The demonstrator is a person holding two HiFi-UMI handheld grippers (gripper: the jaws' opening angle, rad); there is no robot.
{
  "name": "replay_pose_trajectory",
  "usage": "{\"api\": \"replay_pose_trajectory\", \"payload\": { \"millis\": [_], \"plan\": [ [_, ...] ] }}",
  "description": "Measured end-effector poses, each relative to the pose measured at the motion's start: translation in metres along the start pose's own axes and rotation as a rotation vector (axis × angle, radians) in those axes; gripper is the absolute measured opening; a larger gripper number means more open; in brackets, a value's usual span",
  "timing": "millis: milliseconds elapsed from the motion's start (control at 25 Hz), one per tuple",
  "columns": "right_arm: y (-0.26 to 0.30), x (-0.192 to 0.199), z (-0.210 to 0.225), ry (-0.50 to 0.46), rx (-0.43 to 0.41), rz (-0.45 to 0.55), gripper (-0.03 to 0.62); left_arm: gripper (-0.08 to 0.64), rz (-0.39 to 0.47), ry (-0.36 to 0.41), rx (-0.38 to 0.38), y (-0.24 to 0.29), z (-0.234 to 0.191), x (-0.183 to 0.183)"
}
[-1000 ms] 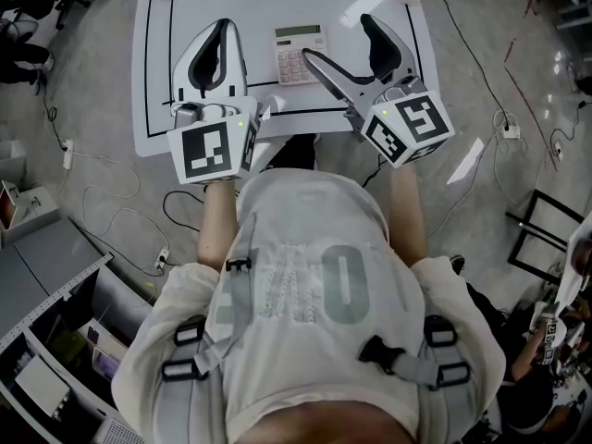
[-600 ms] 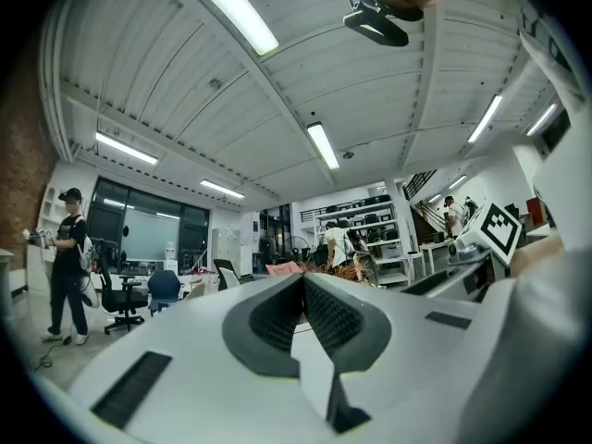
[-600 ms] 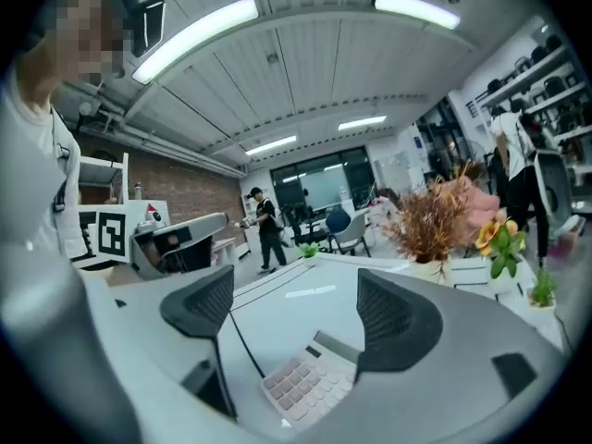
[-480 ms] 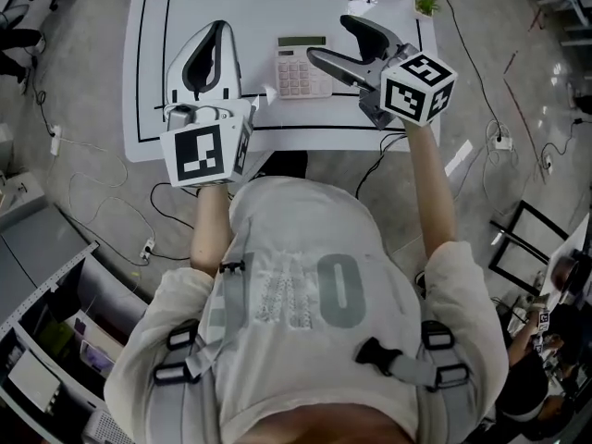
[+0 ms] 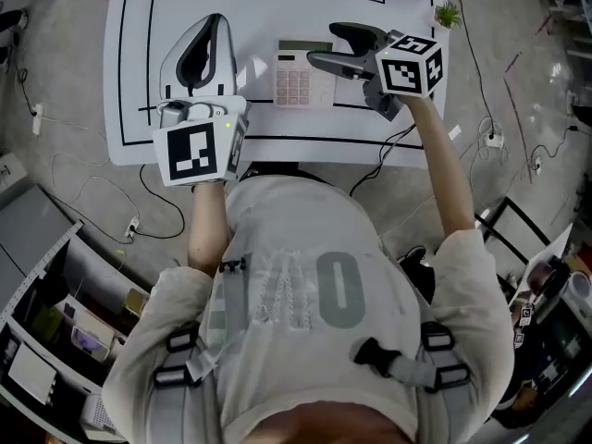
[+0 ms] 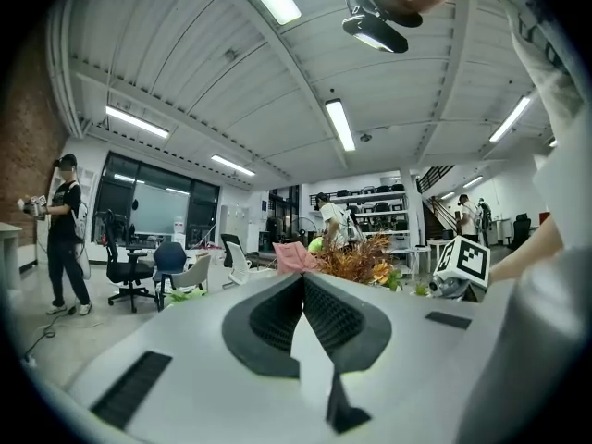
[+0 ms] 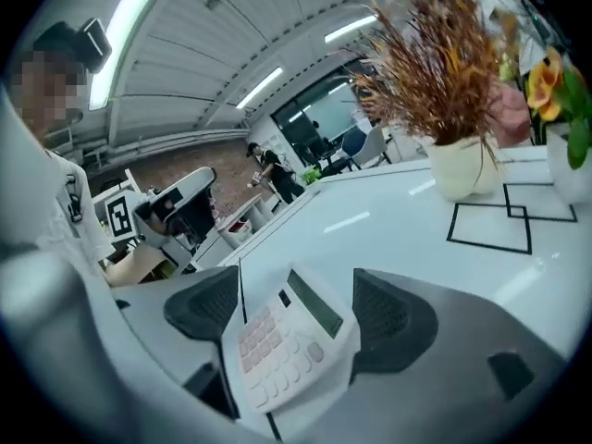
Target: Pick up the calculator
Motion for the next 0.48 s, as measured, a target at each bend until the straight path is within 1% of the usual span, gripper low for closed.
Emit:
{"api": "replay_pose_trajectory", "payload": {
  "millis": [80, 160, 240, 320, 480],
  "plan": [
    [0.003, 0.009, 0.011, 0.074, -0.034, -0.013, 0.37, 0.02, -0.013, -0.011, -0.02, 0.004, -0.007, 0.004],
    [0.005, 0.014, 0.023, 0.136, -0.068, -0.012, 0.317, 0.02, -0.018, -0.016, -0.037, 0.009, -0.014, 0.006],
    [0.008, 0.016, 0.032, 0.192, -0.117, -0.015, 0.307, 0.021, -0.024, -0.021, -0.057, 0.014, -0.021, 0.01],
    [0.013, 0.019, 0.037, 0.216, -0.16, -0.048, 0.307, 0.021, -0.034, -0.031, -0.077, 0.017, -0.027, 0.014],
    [0.021, 0.023, 0.039, 0.214, -0.218, -0.135, 0.304, 0.021, -0.055, -0.047, -0.096, 0.021, -0.033, 0.023]
  ]
}}
Point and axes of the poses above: the fingertips, and each gripper's own axes: y forward along the fingers, z to its right, x out of its underside, the point moved 10 cm from there along -y, backward along the fingers, and after that the axes turned 14 degrees about -y, right-handed, at the moved point
